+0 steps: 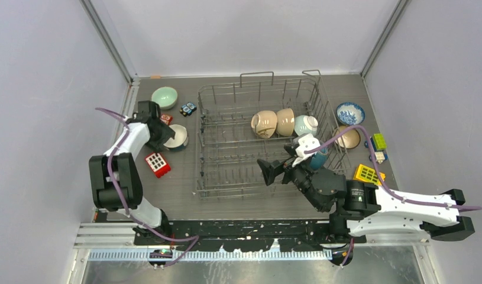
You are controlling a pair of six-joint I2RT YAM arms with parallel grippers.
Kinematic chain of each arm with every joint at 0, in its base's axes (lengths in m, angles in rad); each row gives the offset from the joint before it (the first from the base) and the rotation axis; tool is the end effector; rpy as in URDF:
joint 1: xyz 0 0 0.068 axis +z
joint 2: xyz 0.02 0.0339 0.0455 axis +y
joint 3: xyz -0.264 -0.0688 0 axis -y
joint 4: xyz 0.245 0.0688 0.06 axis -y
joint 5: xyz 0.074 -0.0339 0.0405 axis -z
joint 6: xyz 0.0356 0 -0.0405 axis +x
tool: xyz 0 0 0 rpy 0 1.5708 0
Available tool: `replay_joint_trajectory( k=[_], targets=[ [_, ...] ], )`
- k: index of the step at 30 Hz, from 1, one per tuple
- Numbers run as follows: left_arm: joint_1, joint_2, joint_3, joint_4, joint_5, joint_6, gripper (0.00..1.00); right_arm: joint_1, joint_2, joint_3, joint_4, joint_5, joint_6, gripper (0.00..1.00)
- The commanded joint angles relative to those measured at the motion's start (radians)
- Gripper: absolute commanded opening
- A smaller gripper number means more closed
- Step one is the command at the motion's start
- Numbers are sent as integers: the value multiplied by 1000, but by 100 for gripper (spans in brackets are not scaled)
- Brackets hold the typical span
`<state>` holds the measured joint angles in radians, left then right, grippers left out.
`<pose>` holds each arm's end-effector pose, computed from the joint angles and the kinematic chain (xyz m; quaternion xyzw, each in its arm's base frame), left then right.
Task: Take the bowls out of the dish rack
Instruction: Place the bowl at the center of the board, then pick up the bowl from the dish rack.
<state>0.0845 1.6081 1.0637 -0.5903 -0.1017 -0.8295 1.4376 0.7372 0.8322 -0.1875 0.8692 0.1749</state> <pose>0.3153 0.0303 0.2026 -0.4401 0.8701 -0.0324 0.2193 0.0481 0.1543 0.3650 -0.1667 0.7085 0.2256 0.6475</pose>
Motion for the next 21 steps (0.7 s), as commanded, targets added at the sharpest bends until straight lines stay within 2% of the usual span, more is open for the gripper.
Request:
replay_joint_trajectory(
  k=[1, 5, 10, 12, 14, 16, 21],
  targets=[
    [-3, -149, 41, -6, 52, 5, 67, -35, 85, 118, -3, -4, -7, 100],
    [-7, -257, 66, -38, 69, 16, 78, -199, 211, 276, -156, -133, 97, 100],
    [-25, -399, 83, -45, 76, 45, 87, -474, 302, 368, -205, -347, 245, 100],
    [-48, -453, 79, -25, 96, 55, 89, -561, 348, 386, -215, -383, 320, 100],
    [-105, -488, 71, 6, 131, 77, 89, -623, 379, 363, -182, -391, 372, 100],
    [-186, -506, 76, 18, 120, 115, 90, -703, 396, 314, -93, -490, 453, 100],
    [-360, -518, 70, 18, 109, 160, 94, -824, 509, 315, -90, -665, 557, 100]
  ],
)
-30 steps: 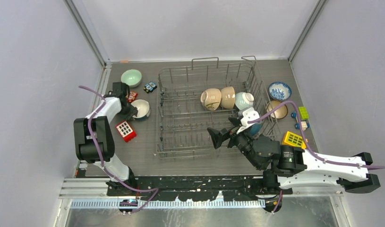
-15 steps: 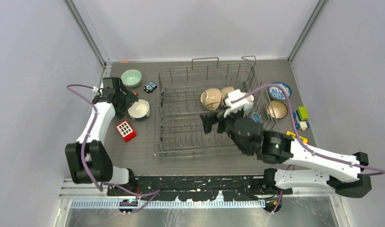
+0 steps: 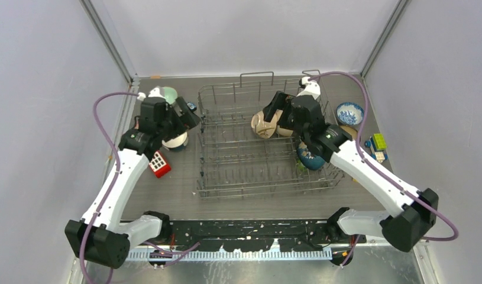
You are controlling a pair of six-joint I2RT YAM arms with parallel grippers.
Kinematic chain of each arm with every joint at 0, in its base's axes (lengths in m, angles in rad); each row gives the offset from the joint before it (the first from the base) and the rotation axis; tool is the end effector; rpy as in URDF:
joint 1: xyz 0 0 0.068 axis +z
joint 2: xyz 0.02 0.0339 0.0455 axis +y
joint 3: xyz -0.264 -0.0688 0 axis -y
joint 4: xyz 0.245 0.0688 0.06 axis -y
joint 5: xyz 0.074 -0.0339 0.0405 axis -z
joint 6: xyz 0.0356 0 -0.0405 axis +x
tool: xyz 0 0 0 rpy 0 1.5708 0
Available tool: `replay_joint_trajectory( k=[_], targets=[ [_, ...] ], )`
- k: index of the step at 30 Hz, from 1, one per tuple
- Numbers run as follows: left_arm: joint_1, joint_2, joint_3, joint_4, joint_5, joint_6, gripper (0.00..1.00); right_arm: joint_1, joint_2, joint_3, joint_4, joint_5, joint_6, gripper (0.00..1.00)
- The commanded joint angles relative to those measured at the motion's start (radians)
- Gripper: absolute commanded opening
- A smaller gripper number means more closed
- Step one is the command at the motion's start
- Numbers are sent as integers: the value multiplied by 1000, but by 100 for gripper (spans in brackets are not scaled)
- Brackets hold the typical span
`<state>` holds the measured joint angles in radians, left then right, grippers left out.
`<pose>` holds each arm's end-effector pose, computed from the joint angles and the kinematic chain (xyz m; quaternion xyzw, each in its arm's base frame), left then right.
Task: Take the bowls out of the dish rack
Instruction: Pick up the bowl from the dish rack.
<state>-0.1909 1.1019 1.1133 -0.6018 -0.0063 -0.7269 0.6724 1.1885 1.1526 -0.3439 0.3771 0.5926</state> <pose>0.2318 -0.0446 0.3508 -0.2350 0.8503 -0.2061 0.4233 0.2178 0.1567 0.3699 0.0726 0.8167 0.2006 0.5361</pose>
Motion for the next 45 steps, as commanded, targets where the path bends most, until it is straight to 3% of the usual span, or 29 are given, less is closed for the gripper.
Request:
replay_joint_trajectory(
  k=[1, 13, 31, 45],
  targets=[
    [-105, -14, 11, 29, 14, 63, 98, -68, 68, -24, 95, -186, 156, 100],
    [-152, -4, -85, 40, 90, 110, 100, -177, 235, -135, 262, -258, 269, 100],
    [-179, 97, -122, -4, 81, 143, 88, -224, 378, -144, 402, -348, 270, 100],
    [-182, 176, -108, -18, 73, 180, 77, -298, 411, -203, 766, -633, 326, 84]
  ],
)
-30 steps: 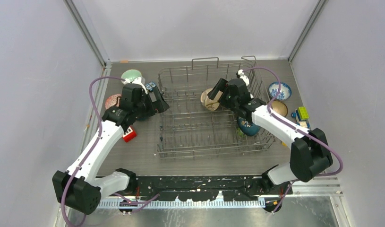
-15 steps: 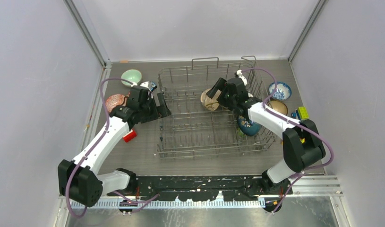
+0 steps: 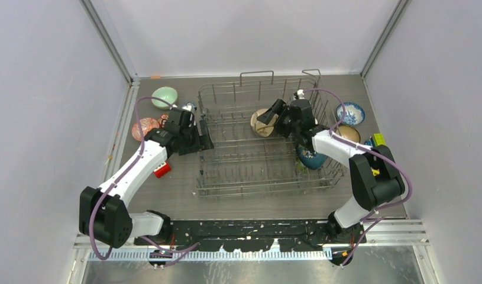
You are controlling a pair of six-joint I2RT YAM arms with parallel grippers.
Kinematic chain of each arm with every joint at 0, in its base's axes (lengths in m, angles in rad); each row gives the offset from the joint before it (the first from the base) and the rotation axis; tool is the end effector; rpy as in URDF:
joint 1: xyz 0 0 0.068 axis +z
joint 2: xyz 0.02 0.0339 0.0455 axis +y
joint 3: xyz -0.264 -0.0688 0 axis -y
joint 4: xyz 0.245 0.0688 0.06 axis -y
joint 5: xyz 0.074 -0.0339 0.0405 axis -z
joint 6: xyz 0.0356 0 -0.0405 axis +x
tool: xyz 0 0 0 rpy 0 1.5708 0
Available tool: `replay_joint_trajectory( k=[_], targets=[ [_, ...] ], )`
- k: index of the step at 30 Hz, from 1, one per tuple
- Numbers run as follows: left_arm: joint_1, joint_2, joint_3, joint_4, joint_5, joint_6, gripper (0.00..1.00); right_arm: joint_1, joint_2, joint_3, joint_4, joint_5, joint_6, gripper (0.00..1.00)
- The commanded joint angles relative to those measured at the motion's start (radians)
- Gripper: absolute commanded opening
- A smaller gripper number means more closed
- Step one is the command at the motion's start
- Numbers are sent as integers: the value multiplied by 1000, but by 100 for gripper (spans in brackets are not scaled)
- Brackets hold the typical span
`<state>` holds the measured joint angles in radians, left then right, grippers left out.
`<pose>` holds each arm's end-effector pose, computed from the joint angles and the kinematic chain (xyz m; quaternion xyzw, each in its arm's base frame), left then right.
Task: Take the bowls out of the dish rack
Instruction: Pick up the bowl from the dish rack.
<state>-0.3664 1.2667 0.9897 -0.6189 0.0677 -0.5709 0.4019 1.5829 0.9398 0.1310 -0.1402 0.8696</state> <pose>0.2432 -0.0959 0.2706 -0.0851 0.9393 -0.1779 0.2808 0.3206 0.1417 0.2250 0.1651 0.8458 0.3478 0.3694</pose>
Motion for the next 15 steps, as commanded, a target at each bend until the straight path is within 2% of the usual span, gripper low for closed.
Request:
replay_joint_trajectory(
  k=[1, 9, 15],
  targets=[
    [-7, 16, 16, -1, -1, 25, 76, -30, 20, 16, 308, -135, 52, 84],
    [-9, 50, 18, -1, -17, 47, 69, -57, 63, 40, 426, -237, 120, 75],
    [-12, 67, 7, -3, -28, 57, 60, -60, 41, 39, 375, -160, 97, 81]
  ],
)
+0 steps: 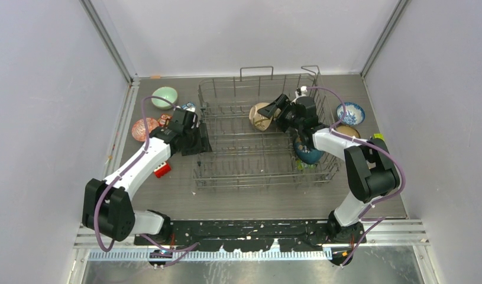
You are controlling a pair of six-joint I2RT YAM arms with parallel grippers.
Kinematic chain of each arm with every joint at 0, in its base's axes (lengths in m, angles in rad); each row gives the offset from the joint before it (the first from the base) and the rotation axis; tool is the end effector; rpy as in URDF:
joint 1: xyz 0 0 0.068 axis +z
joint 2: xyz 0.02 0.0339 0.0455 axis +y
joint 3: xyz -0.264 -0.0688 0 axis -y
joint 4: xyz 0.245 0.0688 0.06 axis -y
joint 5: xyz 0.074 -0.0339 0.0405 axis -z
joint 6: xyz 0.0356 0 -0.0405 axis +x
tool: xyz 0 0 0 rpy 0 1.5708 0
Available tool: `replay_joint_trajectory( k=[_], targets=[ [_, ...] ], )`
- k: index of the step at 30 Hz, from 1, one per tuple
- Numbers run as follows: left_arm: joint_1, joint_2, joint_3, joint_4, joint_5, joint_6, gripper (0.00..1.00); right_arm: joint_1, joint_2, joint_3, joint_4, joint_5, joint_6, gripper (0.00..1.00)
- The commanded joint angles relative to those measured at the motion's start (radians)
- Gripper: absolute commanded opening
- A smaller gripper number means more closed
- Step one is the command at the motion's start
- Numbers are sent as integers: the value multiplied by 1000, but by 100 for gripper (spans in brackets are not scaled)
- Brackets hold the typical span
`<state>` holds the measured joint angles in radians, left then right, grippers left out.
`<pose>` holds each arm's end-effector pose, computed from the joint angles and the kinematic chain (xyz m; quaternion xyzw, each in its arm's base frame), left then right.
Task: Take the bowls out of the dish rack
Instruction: Pick up the bowl from the dish rack.
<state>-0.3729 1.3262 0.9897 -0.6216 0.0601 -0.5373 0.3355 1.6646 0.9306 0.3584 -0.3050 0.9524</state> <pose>0.2508 -0.1004 0.2558 -0.0692 0.9505 -0.1582 0.2582 0.3433 0.1310 0.2172 0.1666 0.8045 0.4343 0.3694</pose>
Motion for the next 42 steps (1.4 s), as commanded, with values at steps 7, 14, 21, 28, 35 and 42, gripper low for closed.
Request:
replay_joint_trajectory(
  k=[7, 14, 21, 28, 35, 42],
  targets=[
    [-14, 16, 8, -5, -29, 36, 46, 6, -40, 89, 104, 62, -26, 75],
    [-20, 16, -1, -4, -34, 43, 33, 6, -12, 110, 137, 58, -71, 53],
    [-26, 18, -8, -6, -32, 52, 21, 5, 24, 130, 210, 4, -73, 56],
    [-34, 36, -1, -6, -21, 57, 14, 6, 88, 209, 210, -78, -56, 54],
    [-35, 40, -1, 2, -5, 53, 12, 5, 133, 213, 251, -211, 7, 47],
    [-35, 49, 4, 7, 1, 51, 8, 6, 134, 191, 316, -298, 76, 41]
  ],
)
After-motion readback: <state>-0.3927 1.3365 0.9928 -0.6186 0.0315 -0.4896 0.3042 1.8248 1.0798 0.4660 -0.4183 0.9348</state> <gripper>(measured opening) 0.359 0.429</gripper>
